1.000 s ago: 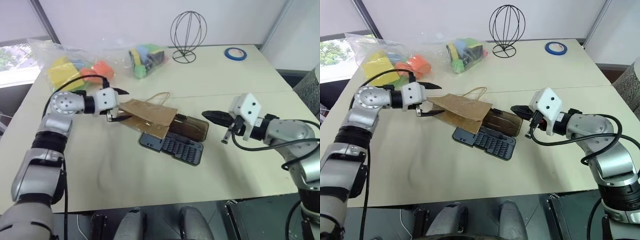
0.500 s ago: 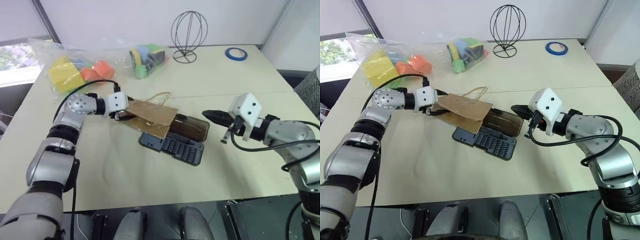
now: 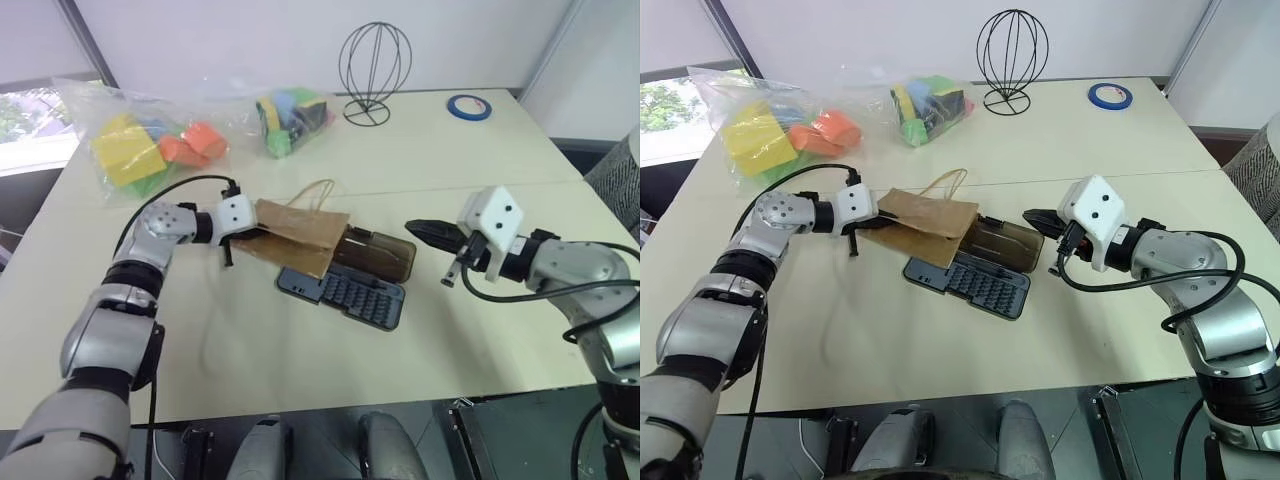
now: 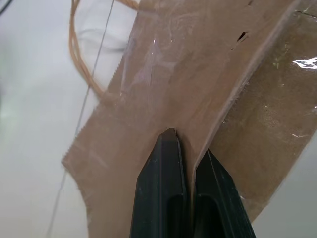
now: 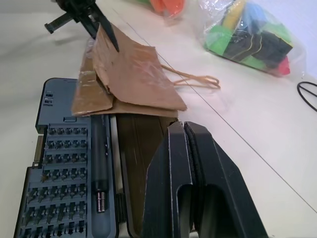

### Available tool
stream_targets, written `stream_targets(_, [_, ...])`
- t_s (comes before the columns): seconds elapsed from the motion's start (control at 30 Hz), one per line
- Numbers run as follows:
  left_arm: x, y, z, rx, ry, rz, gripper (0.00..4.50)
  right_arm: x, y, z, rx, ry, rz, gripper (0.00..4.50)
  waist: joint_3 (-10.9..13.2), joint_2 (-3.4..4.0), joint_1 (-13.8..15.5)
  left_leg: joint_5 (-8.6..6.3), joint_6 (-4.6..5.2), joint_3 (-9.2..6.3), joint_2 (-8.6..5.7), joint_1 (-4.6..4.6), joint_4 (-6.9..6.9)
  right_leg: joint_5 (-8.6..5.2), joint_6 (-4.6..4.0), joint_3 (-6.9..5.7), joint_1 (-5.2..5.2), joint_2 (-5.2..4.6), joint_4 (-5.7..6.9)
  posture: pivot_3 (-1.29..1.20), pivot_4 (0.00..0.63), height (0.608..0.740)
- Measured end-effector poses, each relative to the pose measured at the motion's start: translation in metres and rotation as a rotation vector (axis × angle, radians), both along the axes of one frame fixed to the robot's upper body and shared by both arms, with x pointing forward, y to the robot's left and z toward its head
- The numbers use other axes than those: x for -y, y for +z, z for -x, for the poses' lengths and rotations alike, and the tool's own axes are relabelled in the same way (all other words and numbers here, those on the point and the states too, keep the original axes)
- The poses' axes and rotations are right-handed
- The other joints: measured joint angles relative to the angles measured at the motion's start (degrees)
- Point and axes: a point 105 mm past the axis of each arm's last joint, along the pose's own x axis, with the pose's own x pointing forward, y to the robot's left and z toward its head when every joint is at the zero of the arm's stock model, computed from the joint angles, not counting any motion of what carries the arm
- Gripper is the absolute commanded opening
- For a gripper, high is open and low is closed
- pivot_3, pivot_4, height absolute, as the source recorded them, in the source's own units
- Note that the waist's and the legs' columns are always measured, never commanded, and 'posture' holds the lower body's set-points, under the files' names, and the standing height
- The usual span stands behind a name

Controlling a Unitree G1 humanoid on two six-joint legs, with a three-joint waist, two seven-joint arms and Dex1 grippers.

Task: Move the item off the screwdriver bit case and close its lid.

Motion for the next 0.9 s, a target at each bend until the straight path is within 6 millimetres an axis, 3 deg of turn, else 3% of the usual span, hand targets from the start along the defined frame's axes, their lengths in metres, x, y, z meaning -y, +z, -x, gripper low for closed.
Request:
stream_targets(0.2, [-0.031, -0.004, 0.013, 0.058, 0.132, 0.046, 0.04, -0.003, 0.000, 0.000, 0.002, 0.011, -0.011, 0.00, -0.01, 0.01, -0.51, 0.04, -0.08, -0.09, 0.05, 0.03, -0.04, 0.00, 0.00, 0.05, -0.05, 0.00, 0.04, 0.00, 0.150, 0.740])
stream_targets(0.37, [-0.079, -0.022, 0.060, 0.057, 0.360, 0.013, 0.04, -0.012, -0.008, -0.001, -0.030, 0.049, -0.024, 0.00, -0.02, 0.02, -1.74, 0.03, -0.05, -0.15, 0.11, 0.09, -0.14, 0.00, -0.01, 0.18, -0.21, 0.02, 0.07, 0.00, 0.150, 0.740])
stream_targets(0.5, [-0.111, -0.016, 0.093, 0.070, 0.549, -0.019, 0.04, -0.022, -0.015, -0.004, -0.061, 0.097, -0.032, 0.00, -0.01, 0.02, -1.13, -0.12, 0.20, -0.13, 0.11, 0.11, -0.11, -0.01, -0.02, 0.20, -0.21, 0.01, 0.09, 0.00, 0.150, 0.740])
stream_targets(0.7, [-0.157, 0.002, 0.125, 0.169, 0.884, 0.032, 0.04, -0.040, -0.017, -0.011, -0.067, 0.186, -0.050, 0.00, -0.01, 0.01, 0.17, -0.12, 0.20, -0.07, 0.09, 0.31, -0.12, -0.01, -0.03, 0.23, -0.01, -0.02, -0.01, 0.00, 0.150, 0.740])
stream_targets(0.9, [-0.205, -0.004, 0.153, 0.228, 1.234, 0.100, 0.04, -0.055, -0.020, -0.016, -0.082, 0.258, -0.065, 0.00, -0.02, -0.02, 0.55, -0.12, 0.19, -0.11, 0.08, 0.31, -0.13, 0.00, -0.03, 0.20, 0.00, -0.04, -0.01, 0.00, 0.150, 0.740])
